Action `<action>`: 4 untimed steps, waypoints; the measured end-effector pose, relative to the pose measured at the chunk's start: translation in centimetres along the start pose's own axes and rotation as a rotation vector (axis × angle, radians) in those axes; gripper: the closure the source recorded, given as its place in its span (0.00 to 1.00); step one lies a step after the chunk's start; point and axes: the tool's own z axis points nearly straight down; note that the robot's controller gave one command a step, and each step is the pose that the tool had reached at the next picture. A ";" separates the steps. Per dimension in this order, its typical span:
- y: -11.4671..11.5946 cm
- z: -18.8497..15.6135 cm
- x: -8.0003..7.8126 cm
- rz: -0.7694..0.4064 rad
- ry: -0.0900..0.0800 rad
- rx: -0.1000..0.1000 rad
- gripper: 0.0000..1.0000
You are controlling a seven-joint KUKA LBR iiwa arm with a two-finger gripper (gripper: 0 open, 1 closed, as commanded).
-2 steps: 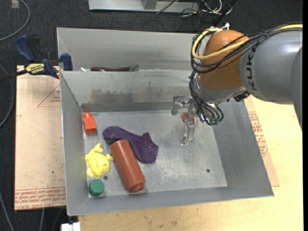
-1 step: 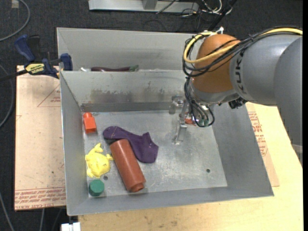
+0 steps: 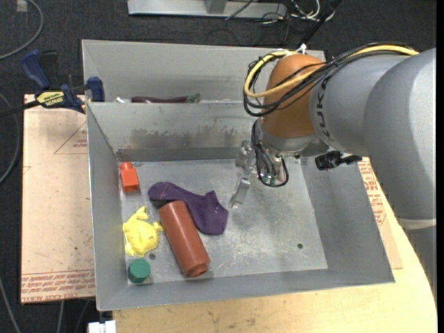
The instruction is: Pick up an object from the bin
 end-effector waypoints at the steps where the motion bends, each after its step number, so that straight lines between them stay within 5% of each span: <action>1: 0.7 1.6 3.2 -0.211 -0.003 0.000 0.00; 2: 6.6 3.2 9.5 -0.208 -0.001 -0.003 1.00; 4: 6.6 3.2 9.5 -0.210 -0.001 -0.002 1.00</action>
Offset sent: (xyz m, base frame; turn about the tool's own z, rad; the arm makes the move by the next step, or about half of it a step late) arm -0.0684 0.0919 -0.0324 -0.2064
